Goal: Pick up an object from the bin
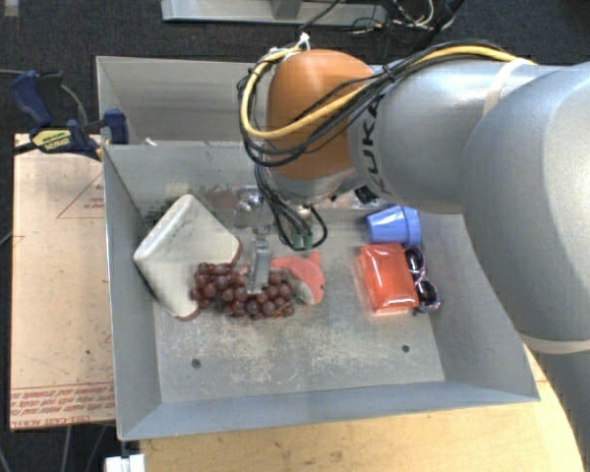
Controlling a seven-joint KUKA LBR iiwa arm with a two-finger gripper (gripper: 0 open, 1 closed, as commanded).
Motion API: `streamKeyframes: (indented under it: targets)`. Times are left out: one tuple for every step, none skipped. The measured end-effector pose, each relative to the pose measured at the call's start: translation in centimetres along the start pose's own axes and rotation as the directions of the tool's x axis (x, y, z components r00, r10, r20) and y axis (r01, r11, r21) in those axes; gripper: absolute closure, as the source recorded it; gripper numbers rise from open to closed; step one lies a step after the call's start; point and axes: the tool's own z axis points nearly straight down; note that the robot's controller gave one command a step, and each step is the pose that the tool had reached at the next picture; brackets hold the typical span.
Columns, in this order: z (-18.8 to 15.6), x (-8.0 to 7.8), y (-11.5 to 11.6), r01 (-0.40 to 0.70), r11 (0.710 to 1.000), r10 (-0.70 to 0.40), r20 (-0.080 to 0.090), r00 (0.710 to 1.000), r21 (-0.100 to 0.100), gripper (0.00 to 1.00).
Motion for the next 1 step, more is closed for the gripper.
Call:
streamKeyframes:
  targets:
    - [-0.5,-0.13,-0.06,-0.002,1.0,0.002,0.006,1.0,-0.001,0.0]
